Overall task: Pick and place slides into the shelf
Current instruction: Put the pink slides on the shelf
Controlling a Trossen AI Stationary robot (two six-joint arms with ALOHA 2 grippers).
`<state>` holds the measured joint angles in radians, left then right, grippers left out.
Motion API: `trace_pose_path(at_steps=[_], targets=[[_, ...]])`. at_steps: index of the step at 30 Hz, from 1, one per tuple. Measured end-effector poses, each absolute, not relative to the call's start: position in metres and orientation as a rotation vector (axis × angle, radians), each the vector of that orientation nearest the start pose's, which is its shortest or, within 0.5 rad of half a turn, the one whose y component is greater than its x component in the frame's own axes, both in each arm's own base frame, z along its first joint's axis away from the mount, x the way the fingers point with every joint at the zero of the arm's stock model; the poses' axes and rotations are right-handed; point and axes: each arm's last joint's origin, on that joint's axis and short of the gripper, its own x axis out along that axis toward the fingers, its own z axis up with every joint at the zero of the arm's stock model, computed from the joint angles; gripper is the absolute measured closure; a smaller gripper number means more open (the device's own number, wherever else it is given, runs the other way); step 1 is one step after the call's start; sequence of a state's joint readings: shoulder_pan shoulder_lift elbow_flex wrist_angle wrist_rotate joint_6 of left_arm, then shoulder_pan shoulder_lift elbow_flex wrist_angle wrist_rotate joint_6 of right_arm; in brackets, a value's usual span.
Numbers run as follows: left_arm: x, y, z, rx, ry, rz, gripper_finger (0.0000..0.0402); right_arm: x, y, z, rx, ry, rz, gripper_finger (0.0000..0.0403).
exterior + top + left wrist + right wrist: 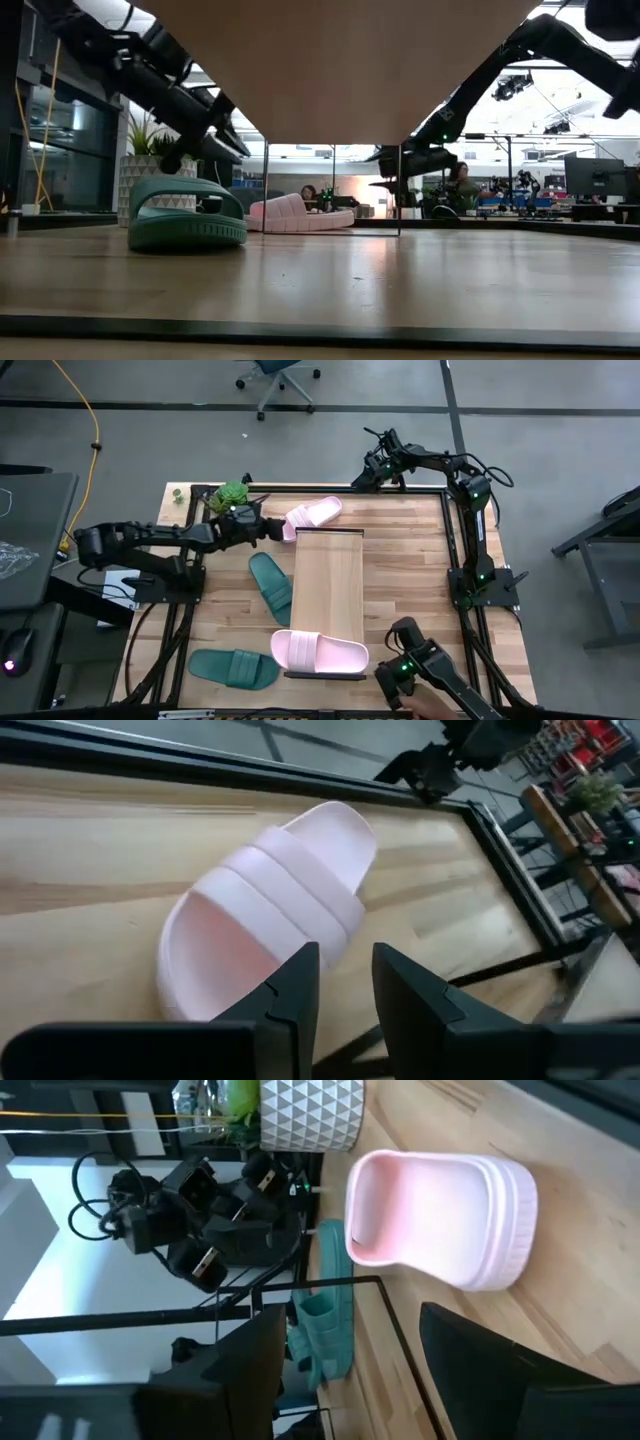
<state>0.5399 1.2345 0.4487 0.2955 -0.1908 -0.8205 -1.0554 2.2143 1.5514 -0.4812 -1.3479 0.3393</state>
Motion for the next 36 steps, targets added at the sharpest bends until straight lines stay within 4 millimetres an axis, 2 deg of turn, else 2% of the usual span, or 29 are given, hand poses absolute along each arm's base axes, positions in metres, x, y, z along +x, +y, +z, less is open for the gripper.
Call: trace_pose_path(at_steps=[7, 15, 24, 31, 36], targets=[[0.200, 0.148, 0.196, -0.894, 0.088, 0.881, 0.0316, 0.246, -0.377, 0.160, 1.341, 0.445, 0.200, 0.0181], [0.200, 0.146, 0.194, -1.012, 0.095, 0.857, 0.0316, 0.243, -0.381, 0.165, 1.330, 0.432, 0.199, 0.0181], [0.203, 0.148, 0.181, -1.145, 0.111, 0.892, 0.0316, 0.233, -0.388, 0.165, 1.308, 0.422, 0.144, 0.0181], [0.212, 0.154, 0.168, -1.168, 0.107, 0.887, 0.0316, 0.233, -0.389, 0.165, 1.307, 0.422, 0.144, 0.0181], [0.214, 0.155, 0.158, -1.252, 0.119, 0.895, 0.0316, 0.233, -0.389, 0.165, 1.306, 0.422, 0.144, 0.0181]])
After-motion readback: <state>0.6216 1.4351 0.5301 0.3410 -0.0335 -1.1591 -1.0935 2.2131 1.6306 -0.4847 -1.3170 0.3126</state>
